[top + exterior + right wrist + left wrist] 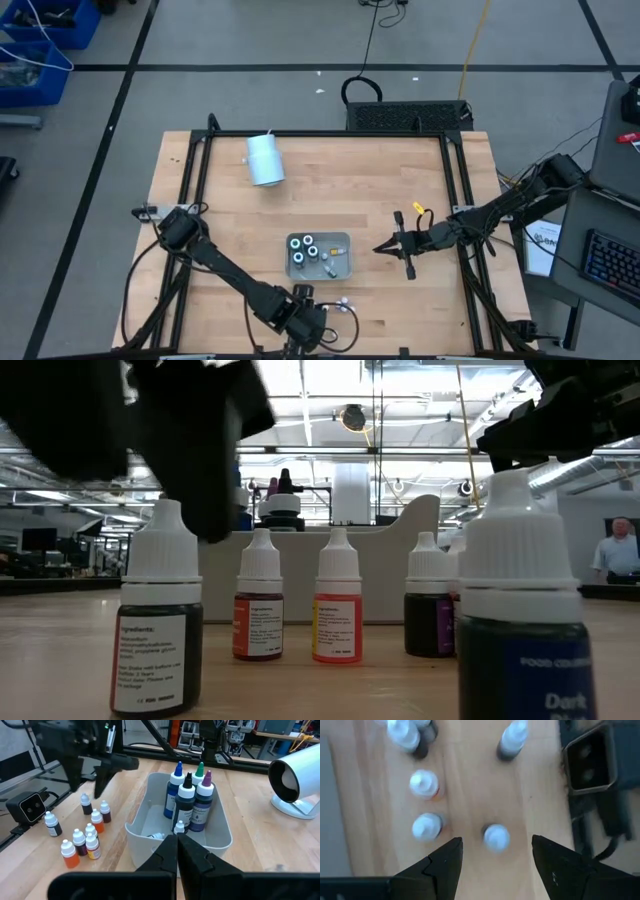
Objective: Pick & Place food coloring
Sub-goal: Put the small black food coloring bottle into the gray bin, then put the small orange food coloring bottle into the gray bin
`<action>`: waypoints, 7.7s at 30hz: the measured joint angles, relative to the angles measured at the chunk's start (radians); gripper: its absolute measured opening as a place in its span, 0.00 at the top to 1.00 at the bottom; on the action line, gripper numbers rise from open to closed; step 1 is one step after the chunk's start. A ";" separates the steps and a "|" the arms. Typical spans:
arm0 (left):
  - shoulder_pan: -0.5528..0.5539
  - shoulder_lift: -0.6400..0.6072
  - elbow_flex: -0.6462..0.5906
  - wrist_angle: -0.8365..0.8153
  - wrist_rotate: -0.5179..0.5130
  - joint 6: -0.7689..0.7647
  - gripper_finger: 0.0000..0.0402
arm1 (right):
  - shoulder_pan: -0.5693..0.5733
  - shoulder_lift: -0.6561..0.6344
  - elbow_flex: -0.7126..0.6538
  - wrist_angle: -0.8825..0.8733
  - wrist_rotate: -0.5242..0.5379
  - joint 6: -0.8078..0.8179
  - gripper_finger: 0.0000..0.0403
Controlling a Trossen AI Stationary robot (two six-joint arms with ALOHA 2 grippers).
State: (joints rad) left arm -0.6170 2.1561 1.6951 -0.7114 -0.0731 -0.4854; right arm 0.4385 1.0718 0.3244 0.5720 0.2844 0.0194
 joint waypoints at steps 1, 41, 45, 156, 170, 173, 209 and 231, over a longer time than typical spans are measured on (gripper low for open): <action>0.001 0.008 0.000 0.002 -0.002 -0.004 0.40 | 0.000 0.000 0.000 0.000 0.000 0.002 1.00; 0.007 0.033 0.000 0.039 0.024 0.013 0.64 | 0.000 0.000 0.000 -0.001 0.002 0.003 1.00; 0.007 0.033 0.000 0.068 0.024 0.013 0.64 | 0.000 0.000 0.000 -0.001 0.002 0.004 1.00; 0.316 -0.014 0.441 -0.458 -0.069 0.467 0.48 | 0.002 0.000 0.000 -0.021 0.002 -0.009 1.00; 0.081 -0.880 -0.569 0.167 -0.436 0.298 0.98 | 0.002 0.000 0.000 -0.024 -0.001 -0.006 1.00; 0.066 -1.050 -0.941 0.543 -0.406 0.343 0.98 | 0.002 0.000 0.000 -0.022 -0.001 -0.005 1.00; 0.190 -1.502 -1.587 1.139 -0.505 0.267 0.90 | 0.197 0.978 1.450 -1.473 -0.106 0.181 0.81; 0.190 -1.502 -1.587 1.088 -0.450 0.266 0.90 | 0.151 1.005 1.379 -1.443 -0.238 0.498 0.62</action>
State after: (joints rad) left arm -0.4267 0.6540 0.1081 0.3770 -0.5233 -0.2193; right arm 0.5892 2.0766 1.7032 -0.8707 0.0467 0.5177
